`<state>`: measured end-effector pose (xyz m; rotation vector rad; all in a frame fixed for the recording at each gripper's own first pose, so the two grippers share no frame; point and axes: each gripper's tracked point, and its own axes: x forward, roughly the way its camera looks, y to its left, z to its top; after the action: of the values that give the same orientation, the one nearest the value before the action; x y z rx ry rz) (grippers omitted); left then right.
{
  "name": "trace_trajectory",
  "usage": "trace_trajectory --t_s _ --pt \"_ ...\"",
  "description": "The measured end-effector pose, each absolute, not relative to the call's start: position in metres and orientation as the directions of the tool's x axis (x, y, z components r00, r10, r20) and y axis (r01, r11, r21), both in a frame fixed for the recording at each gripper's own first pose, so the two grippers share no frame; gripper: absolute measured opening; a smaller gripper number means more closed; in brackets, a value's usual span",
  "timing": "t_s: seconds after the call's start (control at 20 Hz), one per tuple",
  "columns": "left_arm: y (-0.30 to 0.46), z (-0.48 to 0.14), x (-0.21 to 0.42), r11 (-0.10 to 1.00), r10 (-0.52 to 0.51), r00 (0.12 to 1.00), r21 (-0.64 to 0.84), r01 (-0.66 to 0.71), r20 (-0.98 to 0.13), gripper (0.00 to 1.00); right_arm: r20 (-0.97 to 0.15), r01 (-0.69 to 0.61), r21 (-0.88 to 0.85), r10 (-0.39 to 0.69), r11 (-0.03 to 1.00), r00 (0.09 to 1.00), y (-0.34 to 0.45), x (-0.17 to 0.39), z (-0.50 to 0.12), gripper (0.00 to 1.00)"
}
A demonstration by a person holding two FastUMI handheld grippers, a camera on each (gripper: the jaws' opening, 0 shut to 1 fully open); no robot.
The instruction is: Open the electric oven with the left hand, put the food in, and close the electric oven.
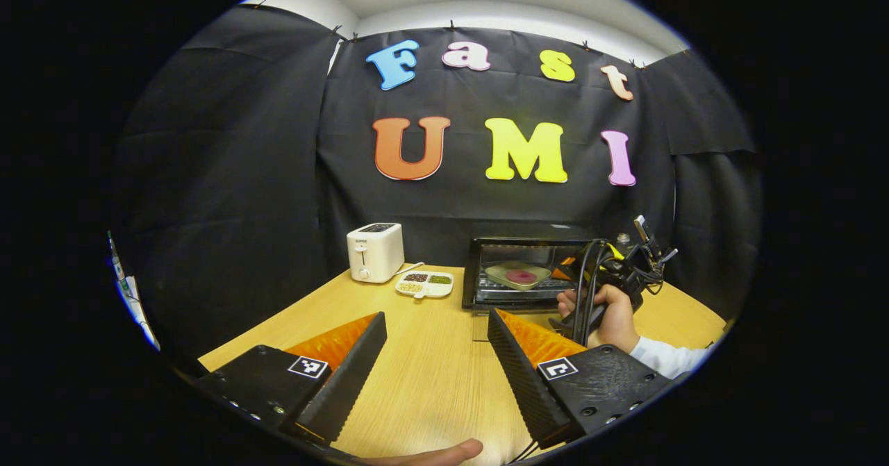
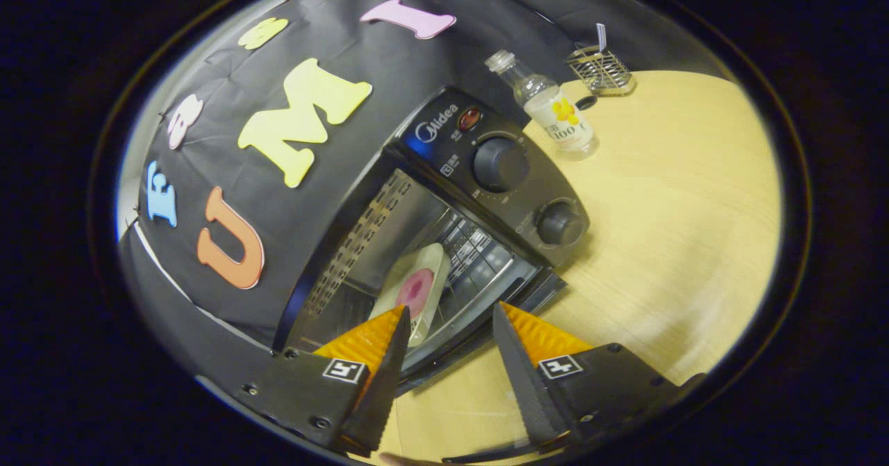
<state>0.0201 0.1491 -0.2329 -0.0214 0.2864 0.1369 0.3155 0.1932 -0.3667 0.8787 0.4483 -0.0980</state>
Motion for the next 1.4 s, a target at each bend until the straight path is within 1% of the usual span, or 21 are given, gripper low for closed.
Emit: trace_trajectory --t_s 0.05,0.15,0.25,0.4,0.5,0.6,0.65,0.7,0.75,0.85,1.0,1.2,1.4 --pt "0.145 -0.227 0.017 0.991 0.125 0.952 -0.003 -0.131 -0.28 0.94 -0.4 0.234 0.717 0.112 0.657 0.91 0.193 0.308 -0.361 0.82" --pt "0.139 -0.22 0.012 0.992 0.116 0.957 -0.014 -0.124 -0.266 0.94 -0.381 0.18 0.678 0.13 0.713 0.916 0.192 0.294 -0.355 0.92" --pt "0.13 -0.214 0.008 0.992 0.106 0.959 -0.032 -0.119 -0.263 0.94 -0.354 0.112 0.627 0.155 0.771 0.922 0.192 0.277 -0.349 0.93" --pt "0.125 -0.214 0.006 0.992 0.111 0.957 -0.028 -0.123 -0.267 0.94 -0.315 0.053 0.531 0.139 0.846 0.939 0.17 0.249 -0.333 0.95" --pt "0.119 -0.219 0.008 0.992 0.11 0.951 -0.03 -0.124 -0.288 0.94 -0.272 0.014 0.48 0.133 0.877 0.953 0.155 0.23 -0.312 0.94" --pt "0.109 -0.223 0.015 0.992 0.1 0.948 -0.041 -0.118 -0.301 0.94 -0.237 -0.037 0.429 0.152 0.903 0.96 0.145 0.212 -0.293 0.94" --pt "0.103 -0.23 0.021 0.992 0.096 0.943 -0.043 -0.116 -0.318 0.94 -0.224 -0.068 0.399 0.169 0.915 0.96 0.141 0.201 -0.284 1.0" --pt "0.097 -0.237 0.026 0.993 0.089 0.937 -0.043 -0.11 -0.339 0.94 -0.223 -0.085 0.361 0.175 0.929 0.959 0.135 0.192 -0.276 0.94" --pt "0.09 -0.245 0.031 0.993 0.08 0.928 -0.052 -0.106 -0.364 0.94 -0.212 -0.099 0.322 0.174 0.942 0.962 0.126 0.182 -0.266 0.94" --pt "0.066 -0.265 0.041 0.994 0.026 0.905 -0.087 -0.07 -0.424 0.94 -0.15 -0.147 0.258 0.19 0.955 0.97 0.11 0.167 -0.236 0.95" --pt "0.039 -0.281 0.053 0.995 -0.027 0.89 -0.1 -0.02 -0.454 0.94 -0.084 -0.202 0.204 0.222 0.958 0.971 0.086 0.148 -0.201 0.95" --pt "0.012 -0.321 0.064 0.996 -0.053 0.839 -0.089 0.005 -0.542 0.94 -0.039 -0.181 0.161 0.189 0.97 0.981 0.035 0.132 -0.161 0.95" --pt "-0.008 -0.355 0.077 0.997 -0.062 0.798 -0.073 0.023 -0.599 0.94 -0.009 -0.138 0.156 0.141 0.978 0.99 -0.016 0.123 -0.13 0.95"
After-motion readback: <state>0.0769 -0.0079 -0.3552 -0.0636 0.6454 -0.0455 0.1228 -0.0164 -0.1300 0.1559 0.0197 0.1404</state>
